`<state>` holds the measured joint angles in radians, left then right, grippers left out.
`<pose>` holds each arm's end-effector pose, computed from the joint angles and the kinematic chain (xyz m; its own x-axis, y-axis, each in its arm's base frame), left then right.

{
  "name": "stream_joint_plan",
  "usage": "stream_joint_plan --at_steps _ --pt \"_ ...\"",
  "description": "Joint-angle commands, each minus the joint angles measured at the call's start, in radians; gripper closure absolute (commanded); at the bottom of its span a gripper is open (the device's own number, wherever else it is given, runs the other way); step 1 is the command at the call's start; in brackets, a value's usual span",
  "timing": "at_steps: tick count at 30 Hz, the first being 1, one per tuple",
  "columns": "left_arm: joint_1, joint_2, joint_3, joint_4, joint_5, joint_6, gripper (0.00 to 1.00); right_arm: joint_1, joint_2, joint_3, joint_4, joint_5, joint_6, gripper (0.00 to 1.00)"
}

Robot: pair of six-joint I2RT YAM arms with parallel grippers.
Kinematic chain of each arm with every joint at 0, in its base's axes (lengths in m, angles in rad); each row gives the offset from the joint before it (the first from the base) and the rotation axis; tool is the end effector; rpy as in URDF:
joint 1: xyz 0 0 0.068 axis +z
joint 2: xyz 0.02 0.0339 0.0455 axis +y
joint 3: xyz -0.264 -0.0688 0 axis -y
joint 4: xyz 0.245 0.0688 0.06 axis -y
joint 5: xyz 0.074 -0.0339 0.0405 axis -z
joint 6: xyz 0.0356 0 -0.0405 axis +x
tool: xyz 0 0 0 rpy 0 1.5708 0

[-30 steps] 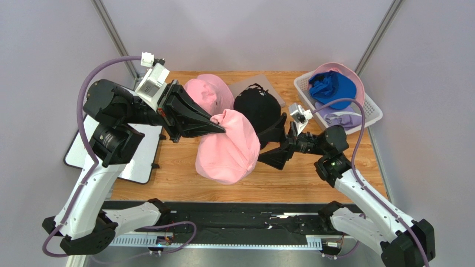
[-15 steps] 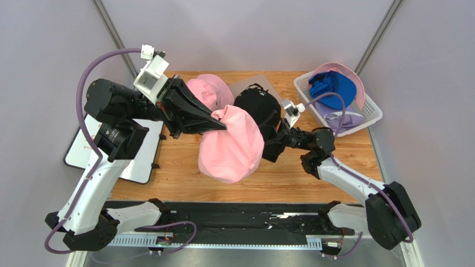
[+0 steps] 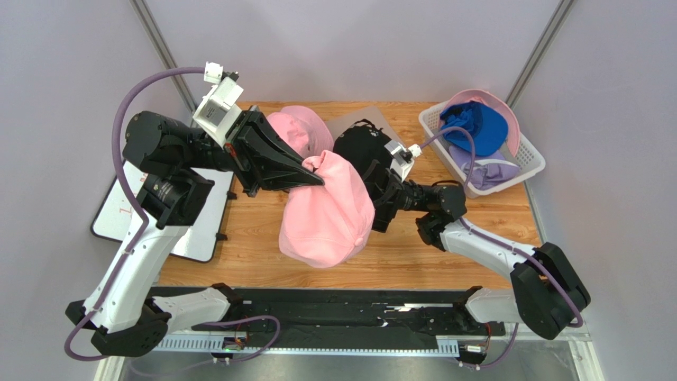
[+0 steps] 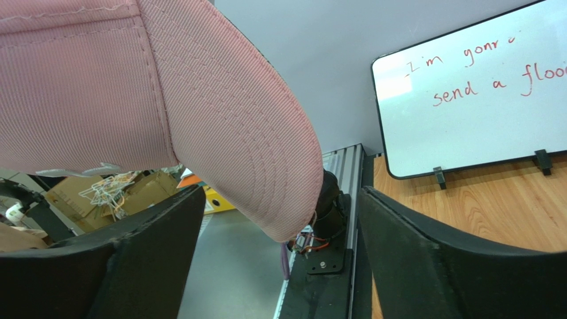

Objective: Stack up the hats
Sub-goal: Stack the hat on the hat.

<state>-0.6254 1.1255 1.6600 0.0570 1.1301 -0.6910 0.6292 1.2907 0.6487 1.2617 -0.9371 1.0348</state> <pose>0.1113 -0.1201 0.5779 -0.1987 -0.1918 -0.9611 0.9496 -0.2802 -0.1404 0.1906 0.1742 0.3238 -0.5158 0.2542 -0.8181 -0.8525 -0.2465 0.4609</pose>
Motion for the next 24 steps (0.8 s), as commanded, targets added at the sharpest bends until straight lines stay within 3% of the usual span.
stream_joint_plan --at_steps 1,6,7,9,12,16,19,24 --pt "0.004 -0.006 0.017 0.061 0.013 0.008 1.0 0.021 -0.014 0.02 0.232 0.006 0.047 0.26" --pt "0.012 0.023 0.017 0.037 0.023 0.034 1.0 0.02 -0.051 -0.035 0.228 0.018 0.047 0.47" --pt "0.016 0.026 0.012 0.037 0.028 0.041 1.0 0.02 -0.065 -0.041 0.226 0.023 0.044 0.66" --pt "0.035 0.033 0.003 0.03 0.028 0.045 1.0 0.018 -0.079 -0.067 0.217 0.03 0.041 0.78" --pt "0.07 0.042 -0.025 0.033 0.04 0.047 1.0 0.012 -0.109 -0.093 0.191 0.038 0.027 0.82" --pt "0.14 0.046 -0.094 0.037 0.039 0.051 1.0 -0.016 -0.16 -0.136 0.174 0.053 0.022 1.0" --pt "0.162 0.072 -0.094 -0.008 0.04 0.099 1.0 -0.023 -0.2 -0.165 0.137 0.063 0.005 1.0" --pt "0.171 0.195 0.094 -0.435 -0.103 0.413 1.0 -0.026 -0.277 -0.199 -0.028 0.107 -0.062 1.0"
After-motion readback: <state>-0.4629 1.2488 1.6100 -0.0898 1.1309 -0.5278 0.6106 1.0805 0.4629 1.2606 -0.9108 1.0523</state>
